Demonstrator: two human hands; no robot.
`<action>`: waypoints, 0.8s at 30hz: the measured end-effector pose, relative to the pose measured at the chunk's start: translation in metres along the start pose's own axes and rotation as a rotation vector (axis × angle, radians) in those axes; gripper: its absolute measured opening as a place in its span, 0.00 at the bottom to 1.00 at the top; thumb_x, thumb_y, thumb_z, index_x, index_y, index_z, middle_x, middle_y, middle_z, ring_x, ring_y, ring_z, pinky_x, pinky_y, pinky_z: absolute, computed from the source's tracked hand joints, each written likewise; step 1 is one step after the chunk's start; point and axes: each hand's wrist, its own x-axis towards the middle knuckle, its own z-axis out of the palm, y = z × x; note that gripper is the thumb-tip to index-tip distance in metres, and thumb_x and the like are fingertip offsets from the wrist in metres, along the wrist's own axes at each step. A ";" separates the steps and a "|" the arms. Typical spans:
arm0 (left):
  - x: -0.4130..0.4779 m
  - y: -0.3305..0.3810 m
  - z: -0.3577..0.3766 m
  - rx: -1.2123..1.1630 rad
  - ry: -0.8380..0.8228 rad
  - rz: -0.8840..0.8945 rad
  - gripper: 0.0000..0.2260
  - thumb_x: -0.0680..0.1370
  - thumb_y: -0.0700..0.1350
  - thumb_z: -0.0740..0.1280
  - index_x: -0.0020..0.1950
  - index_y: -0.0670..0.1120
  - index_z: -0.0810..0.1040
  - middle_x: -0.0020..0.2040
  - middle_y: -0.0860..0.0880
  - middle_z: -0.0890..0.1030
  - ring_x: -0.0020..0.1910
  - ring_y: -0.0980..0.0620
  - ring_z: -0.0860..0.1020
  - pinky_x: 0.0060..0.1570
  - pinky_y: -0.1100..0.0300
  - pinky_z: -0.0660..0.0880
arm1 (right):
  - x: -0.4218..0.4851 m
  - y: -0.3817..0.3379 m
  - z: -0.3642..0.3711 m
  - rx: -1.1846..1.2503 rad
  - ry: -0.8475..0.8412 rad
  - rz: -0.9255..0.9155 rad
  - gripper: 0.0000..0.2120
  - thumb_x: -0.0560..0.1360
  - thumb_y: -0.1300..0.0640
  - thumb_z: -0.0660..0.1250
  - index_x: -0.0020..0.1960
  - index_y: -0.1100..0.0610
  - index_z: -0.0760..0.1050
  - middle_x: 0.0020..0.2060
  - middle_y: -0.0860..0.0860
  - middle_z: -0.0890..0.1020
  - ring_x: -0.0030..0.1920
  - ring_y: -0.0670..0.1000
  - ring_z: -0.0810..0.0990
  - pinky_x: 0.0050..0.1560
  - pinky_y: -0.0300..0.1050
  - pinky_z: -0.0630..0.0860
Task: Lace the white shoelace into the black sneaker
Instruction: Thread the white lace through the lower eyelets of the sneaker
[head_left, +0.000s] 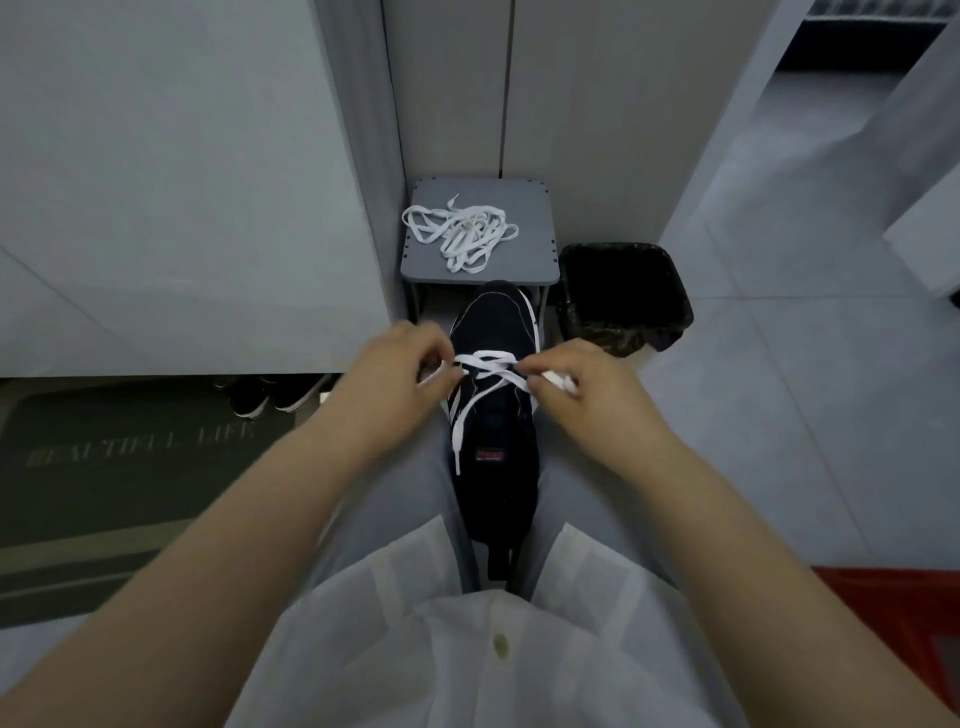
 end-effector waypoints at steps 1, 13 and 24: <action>0.002 -0.002 0.007 0.096 0.003 0.017 0.06 0.76 0.48 0.66 0.49 0.47 0.76 0.47 0.46 0.75 0.45 0.48 0.73 0.51 0.53 0.70 | 0.003 0.001 0.004 -0.053 0.026 0.017 0.10 0.75 0.57 0.65 0.55 0.51 0.80 0.51 0.50 0.78 0.51 0.48 0.77 0.53 0.45 0.73; 0.005 0.008 -0.031 -0.781 0.384 -0.151 0.11 0.74 0.39 0.59 0.32 0.48 0.70 0.39 0.52 0.80 0.39 0.58 0.75 0.46 0.66 0.71 | 0.006 -0.016 -0.025 0.598 0.146 0.095 0.06 0.77 0.63 0.62 0.44 0.57 0.75 0.42 0.48 0.83 0.36 0.41 0.79 0.40 0.32 0.73; -0.004 0.011 -0.008 -0.261 -0.077 -0.019 0.05 0.65 0.44 0.65 0.39 0.49 0.71 0.32 0.53 0.73 0.28 0.58 0.69 0.33 0.65 0.67 | -0.007 -0.009 -0.031 0.352 -0.081 0.134 0.05 0.73 0.62 0.68 0.40 0.55 0.78 0.32 0.46 0.81 0.32 0.39 0.76 0.37 0.29 0.71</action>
